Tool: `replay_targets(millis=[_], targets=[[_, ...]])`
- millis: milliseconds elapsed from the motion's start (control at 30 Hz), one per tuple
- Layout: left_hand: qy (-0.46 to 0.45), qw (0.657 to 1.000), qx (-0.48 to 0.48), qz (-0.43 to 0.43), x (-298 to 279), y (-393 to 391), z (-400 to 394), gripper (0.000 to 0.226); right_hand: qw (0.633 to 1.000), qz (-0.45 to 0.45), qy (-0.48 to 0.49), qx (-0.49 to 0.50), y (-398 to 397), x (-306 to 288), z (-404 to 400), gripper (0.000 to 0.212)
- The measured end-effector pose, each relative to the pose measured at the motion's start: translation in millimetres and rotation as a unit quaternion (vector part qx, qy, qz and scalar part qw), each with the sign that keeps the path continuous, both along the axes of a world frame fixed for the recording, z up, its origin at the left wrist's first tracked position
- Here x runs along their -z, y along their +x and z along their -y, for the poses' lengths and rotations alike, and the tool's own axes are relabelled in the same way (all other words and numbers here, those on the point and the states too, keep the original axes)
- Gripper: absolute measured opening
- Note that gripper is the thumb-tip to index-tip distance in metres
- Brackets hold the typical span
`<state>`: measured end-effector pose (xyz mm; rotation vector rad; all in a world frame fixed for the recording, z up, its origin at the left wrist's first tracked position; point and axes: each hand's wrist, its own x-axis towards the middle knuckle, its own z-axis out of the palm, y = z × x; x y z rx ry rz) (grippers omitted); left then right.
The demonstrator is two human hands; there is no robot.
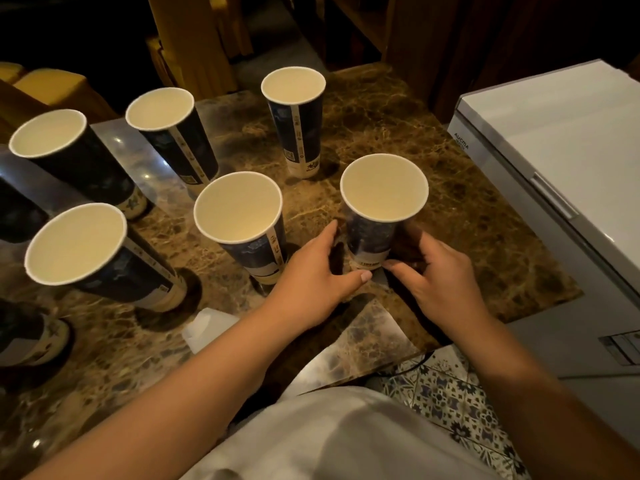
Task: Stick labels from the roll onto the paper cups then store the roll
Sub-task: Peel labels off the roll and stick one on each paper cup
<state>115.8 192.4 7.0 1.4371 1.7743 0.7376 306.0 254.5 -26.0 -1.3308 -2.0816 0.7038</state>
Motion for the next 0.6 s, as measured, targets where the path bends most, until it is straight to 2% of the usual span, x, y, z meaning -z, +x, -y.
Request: replay_targets(millis=[67, 133, 233, 433, 600], targets=[[-0.009, 0.999, 0.015, -0.036, -6, -4, 16, 0.09, 1.0, 0.013, 0.02, 0.016, 0, 4, 11, 0.021], [0.014, 0.997, 0.037, -0.062, -14, -11, 35, 0.077, 0.999, 0.027, 0.033, 0.011, -2, 6, 26, 0.014], [0.058, 0.994, 0.04, -0.082, -23, -31, 69, 0.051, 0.996, 0.039, 0.044, -0.069, -15, 12, 53, 0.013], [0.144, 0.975, -0.012, -0.168, -19, -84, 130, 0.03, 0.979, 0.034, -0.05, -0.193, -66, 4, 104, 0.038], [0.112, 0.971, -0.01, -0.213, -8, -108, 163, 0.048, 0.96, 0.06, -0.032, -0.272, -106, -4, 132, 0.06]])
